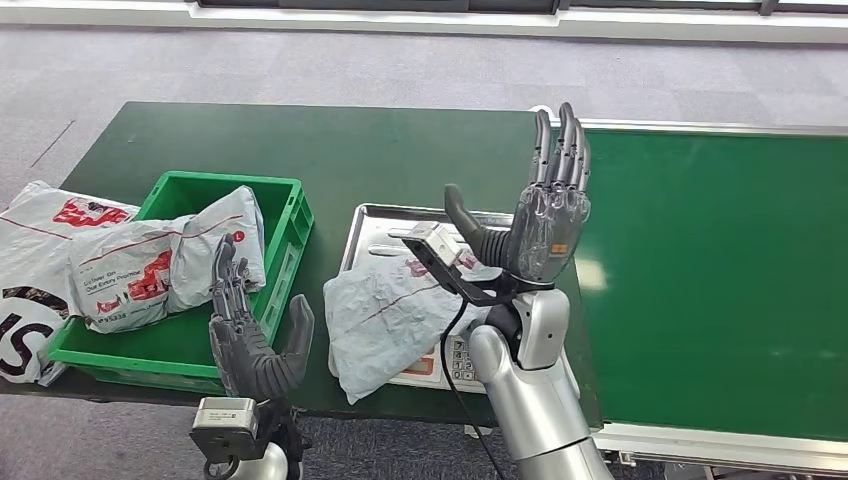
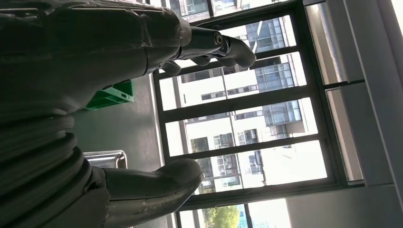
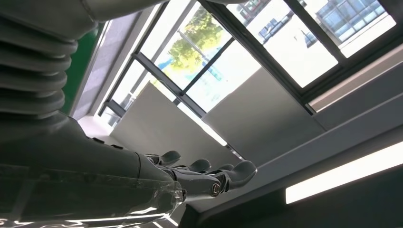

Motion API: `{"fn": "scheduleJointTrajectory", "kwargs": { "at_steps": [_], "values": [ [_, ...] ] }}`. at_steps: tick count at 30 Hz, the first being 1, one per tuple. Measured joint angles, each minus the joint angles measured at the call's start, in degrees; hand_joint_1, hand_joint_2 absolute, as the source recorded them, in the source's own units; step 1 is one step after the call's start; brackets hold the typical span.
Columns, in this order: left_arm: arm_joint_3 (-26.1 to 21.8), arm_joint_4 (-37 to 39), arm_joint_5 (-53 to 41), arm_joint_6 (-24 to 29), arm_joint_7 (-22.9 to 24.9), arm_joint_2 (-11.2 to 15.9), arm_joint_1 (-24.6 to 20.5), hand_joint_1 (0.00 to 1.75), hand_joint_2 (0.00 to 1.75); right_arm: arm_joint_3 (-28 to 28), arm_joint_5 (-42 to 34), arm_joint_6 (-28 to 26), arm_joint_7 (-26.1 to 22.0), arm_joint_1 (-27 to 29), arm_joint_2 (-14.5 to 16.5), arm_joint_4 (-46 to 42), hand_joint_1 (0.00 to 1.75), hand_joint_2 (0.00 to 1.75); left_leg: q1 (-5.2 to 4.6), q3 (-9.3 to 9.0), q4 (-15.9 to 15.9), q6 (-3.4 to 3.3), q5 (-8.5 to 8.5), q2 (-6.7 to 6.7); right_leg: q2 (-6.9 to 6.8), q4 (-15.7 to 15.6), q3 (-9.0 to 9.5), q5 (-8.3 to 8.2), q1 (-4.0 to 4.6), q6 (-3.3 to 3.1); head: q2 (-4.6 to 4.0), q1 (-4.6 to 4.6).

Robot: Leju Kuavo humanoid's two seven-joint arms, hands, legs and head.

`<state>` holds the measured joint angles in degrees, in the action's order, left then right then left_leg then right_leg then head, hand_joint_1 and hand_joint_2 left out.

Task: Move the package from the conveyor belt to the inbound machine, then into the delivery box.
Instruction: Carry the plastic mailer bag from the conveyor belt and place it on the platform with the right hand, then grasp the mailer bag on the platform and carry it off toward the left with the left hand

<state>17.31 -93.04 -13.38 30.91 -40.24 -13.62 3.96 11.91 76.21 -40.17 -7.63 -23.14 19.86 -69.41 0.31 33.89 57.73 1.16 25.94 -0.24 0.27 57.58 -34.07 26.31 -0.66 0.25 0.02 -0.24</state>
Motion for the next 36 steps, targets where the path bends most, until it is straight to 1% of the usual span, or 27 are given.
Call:
{"fn": "scheduleJointTrajectory", "kwargs": {
  "at_steps": [4,6,7,8,11,12,13,16,21,26,33,35,36],
  "values": [
    [0.00,-0.01,0.00,0.01,0.00,0.00,0.00,0.00,1.75,-0.31,-0.43,0.01,-0.22,0.15,-0.06,-0.99,0.00,1.75,0.00,0.00,0.00,0.00,0.00,0.00,0.00,0.00,0.00,0.00,0.00,0.00,0.00,0.00],
    [0.00,-0.02,-0.01,0.05,0.00,0.00,0.01,0.00,1.75,-0.50,-3.15,0.03,-2.47,0.38,-0.12,-2.33,0.00,1.75,0.00,0.00,0.00,0.00,0.00,-0.01,0.00,0.00,-0.01,0.00,0.00,0.00,0.00,-0.01],
    [-0.01,-0.03,-0.02,0.10,0.00,0.00,0.02,0.00,1.75,-0.84,-5.91,0.03,-5.15,0.67,-0.21,-3.85,0.00,1.75,0.00,0.00,0.01,0.00,0.00,-0.02,-0.01,0.00,-0.01,0.00,0.00,0.00,0.00,0.00],
    [-0.03,-0.03,-0.03,0.20,0.00,0.00,0.03,0.00,1.75,-1.46,-10.19,0.02,-9.44,1.10,-0.33,-6.08,0.00,1.75,0.00,0.00,0.01,0.00,-0.01,-0.04,-0.02,-0.01,0.00,0.00,0.00,0.00,0.00,0.00],
    [-0.13,-0.01,-0.28,0.81,0.00,0.02,0.06,0.00,1.75,-5.17,-27.07,-0.04,-25.81,2.83,-0.82,-14.61,0.00,1.75,0.00,0.02,0.02,-0.04,0.02,-0.07,-0.05,-0.02,0.02,0.01,-0.04,0.01,0.00,0.01],
    [-0.15,0.02,-0.49,1.20,0.00,0.03,0.07,0.00,1.75,-6.62,-31.35,-0.04,-29.20,3.43,-1.00,-17.48,0.00,1.75,0.00,0.02,0.02,-0.06,0.04,-0.06,-0.05,-0.02,0.02,0.01,-0.08,0.01,0.00,0.01],
    [-0.16,0.04,-0.74,1.67,0.00,0.04,0.07,0.00,1.75,-7.86,-34.05,-0.04,-30.86,4.00,-1.15,-20.25,0.00,1.75,-0.01,0.02,0.02,-0.08,0.06,-0.05,-0.04,-0.02,0.01,0.01,-0.12,0.02,0.00,0.02],
    [-0.19,0.20,-1.65,2.88,0.00,0.05,0.08,0.00,1.75,-10.28,-37.68,-0.04,-32.08,5.31,-1.52,-27.68,0.00,1.75,-0.09,0.00,0.02,-0.10,0.12,0.00,0.00,-0.03,0.00,0.02,-0.18,0.04,-0.01,0.01],
    [-0.33,1.00,-3.97,3.17,0.02,0.07,0.06,0.00,1.75,-12.66,-38.92,-0.02,-32.37,6.44,-1.87,-34.96,0.00,1.75,-0.10,-0.03,0.02,-0.09,0.11,0.02,0.01,-0.03,0.03,0.02,-0.15,0.04,0.00,0.02],
    [-0.56,1.90,-5.21,2.79,0.01,0.07,0.03,0.00,1.75,-13.89,-39.10,-0.02,-32.39,6.90,-2.00,-37.49,0.00,1.75,-0.10,-0.06,0.02,-0.08,0.09,0.04,0.02,-0.03,0.05,0.02,-0.14,0.04,-0.01,0.02],
    [-1.07,2.95,-7.40,2.69,0.02,0.07,0.05,0.00,1.75,-14.58,-39.67,0.00,-32.39,7.17,-2.11,-38.89,0.00,1.75,-0.10,-0.06,0.02,-0.08,0.09,0.04,0.02,-0.03,0.06,0.02,-0.15,0.04,-0.01,0.01],
    [-1.19,3.35,-8.48,1.98,0.15,0.07,0.04,0.00,1.75,-14.63,-39.75,0.00,-32.39,7.20,-2.11,-39.12,0.00,1.75,-0.10,-0.06,0.02,-0.08,0.10,0.04,0.02,-0.03,0.06,0.02,-0.15,0.04,0.00,0.01],
    [-1.20,3.74,-9.52,0.64,0.59,0.12,-0.02,0.00,1.75,-14.64,-39.78,0.00,-32.39,7.21,-2.11,-39.23,0.00,1.75,-0.10,-0.06,0.02,-0.08,0.10,0.04,0.02,-0.03,0.05,0.02,-0.15,0.04,0.00,0.01]
  ]
}}
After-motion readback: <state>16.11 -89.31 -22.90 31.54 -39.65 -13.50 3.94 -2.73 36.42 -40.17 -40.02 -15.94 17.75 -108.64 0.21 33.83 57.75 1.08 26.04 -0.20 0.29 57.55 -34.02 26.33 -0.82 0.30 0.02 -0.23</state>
